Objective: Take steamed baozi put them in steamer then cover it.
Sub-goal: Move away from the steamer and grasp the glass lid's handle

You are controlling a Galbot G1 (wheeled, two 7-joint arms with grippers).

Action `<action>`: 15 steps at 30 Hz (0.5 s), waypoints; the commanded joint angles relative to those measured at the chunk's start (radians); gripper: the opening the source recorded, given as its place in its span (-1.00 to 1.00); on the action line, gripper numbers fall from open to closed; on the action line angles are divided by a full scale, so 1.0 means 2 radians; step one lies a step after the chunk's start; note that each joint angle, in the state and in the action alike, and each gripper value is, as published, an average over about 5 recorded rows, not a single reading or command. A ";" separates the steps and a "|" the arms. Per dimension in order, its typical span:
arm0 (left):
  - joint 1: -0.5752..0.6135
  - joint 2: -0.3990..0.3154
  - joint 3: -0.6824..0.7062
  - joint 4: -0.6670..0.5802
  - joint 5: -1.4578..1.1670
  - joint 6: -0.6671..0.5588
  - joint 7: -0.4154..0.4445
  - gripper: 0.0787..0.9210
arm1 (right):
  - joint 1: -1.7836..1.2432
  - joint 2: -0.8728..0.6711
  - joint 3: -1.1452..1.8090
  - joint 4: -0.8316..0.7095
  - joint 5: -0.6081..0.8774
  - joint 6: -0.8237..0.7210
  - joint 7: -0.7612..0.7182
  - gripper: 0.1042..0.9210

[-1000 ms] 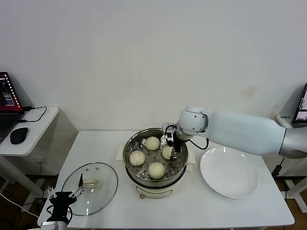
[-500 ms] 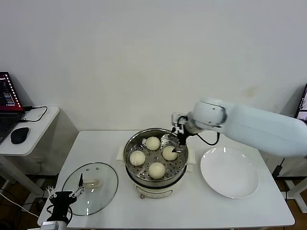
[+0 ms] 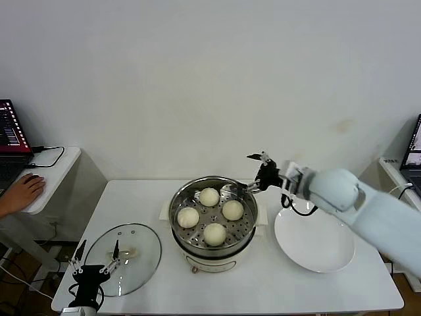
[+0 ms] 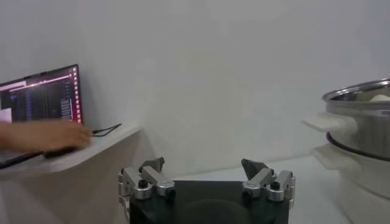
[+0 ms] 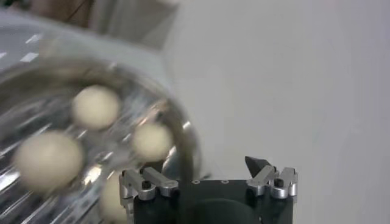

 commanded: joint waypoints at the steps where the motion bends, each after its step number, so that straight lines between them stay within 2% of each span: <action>1: 0.001 0.000 0.006 0.007 0.000 -0.001 -0.010 0.77 | -0.489 0.173 0.477 -0.002 -0.135 0.202 0.029 0.76; 8: -0.009 0.011 0.008 0.018 0.026 0.002 -0.026 0.77 | -0.541 0.324 0.568 -0.003 -0.165 0.231 0.004 0.76; 15: -0.014 0.030 -0.008 0.041 0.208 -0.001 -0.052 0.77 | -0.589 0.395 0.601 0.023 -0.174 0.221 0.010 0.76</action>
